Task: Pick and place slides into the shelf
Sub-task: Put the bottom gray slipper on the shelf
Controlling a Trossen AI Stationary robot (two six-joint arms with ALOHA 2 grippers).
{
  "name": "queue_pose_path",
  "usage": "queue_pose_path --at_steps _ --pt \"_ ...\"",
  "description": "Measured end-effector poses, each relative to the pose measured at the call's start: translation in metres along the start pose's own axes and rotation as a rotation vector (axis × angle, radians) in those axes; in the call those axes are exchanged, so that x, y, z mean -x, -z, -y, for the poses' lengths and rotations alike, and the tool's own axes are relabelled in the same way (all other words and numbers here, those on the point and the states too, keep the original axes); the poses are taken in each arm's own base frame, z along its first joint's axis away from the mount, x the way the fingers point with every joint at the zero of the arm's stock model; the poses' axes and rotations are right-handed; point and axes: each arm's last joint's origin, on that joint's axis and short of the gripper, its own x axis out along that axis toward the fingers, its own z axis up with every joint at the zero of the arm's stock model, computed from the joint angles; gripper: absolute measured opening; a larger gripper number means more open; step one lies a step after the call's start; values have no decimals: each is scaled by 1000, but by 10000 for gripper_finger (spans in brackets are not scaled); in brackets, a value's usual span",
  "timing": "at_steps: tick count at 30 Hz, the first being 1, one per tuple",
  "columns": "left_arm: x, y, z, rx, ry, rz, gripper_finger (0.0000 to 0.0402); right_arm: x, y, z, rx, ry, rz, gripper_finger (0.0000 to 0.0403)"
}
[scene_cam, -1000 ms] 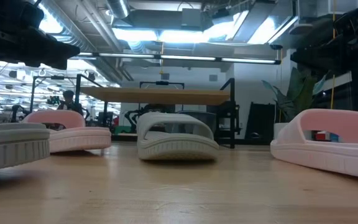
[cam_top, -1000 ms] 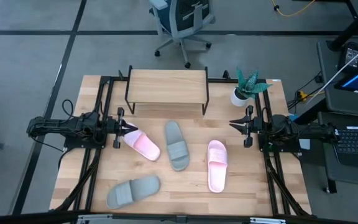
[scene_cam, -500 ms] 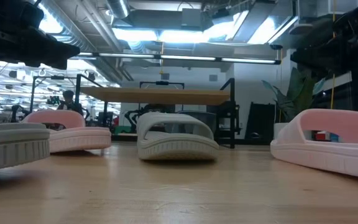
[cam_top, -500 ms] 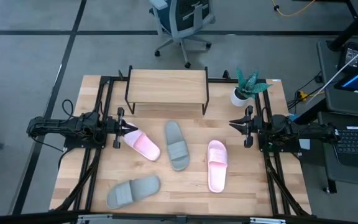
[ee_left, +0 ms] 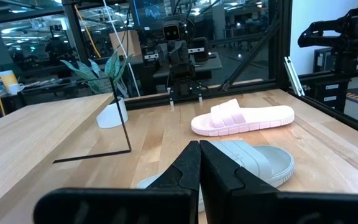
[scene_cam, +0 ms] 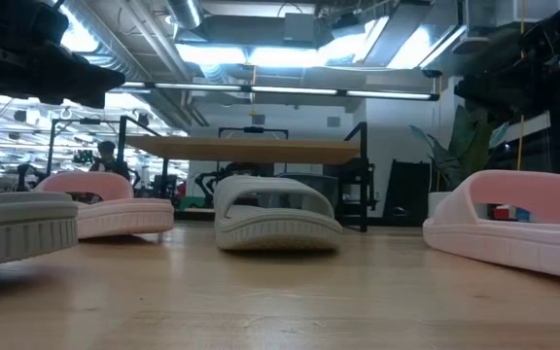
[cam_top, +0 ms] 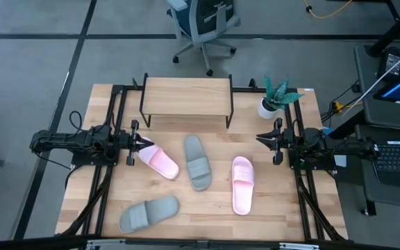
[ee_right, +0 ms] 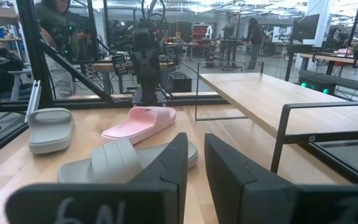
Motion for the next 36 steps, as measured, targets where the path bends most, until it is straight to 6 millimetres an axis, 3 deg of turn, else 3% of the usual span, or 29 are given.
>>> queue_pose_path --at_steps 17,26,33,36 --pt "0 -2 -1 3 -37 13 0 0 -1 0 2 1 7 58" --pt "3 -21 -3 116 -22 148 0 0 -3 0 -1 -12 25 58" --pt "8 -40 -7 197 -42 191 0 9 -44 -3 16 -139 138 49" --pt "12 -51 -9 243 -75 165 0 13 -60 -2 53 -137 112 41"
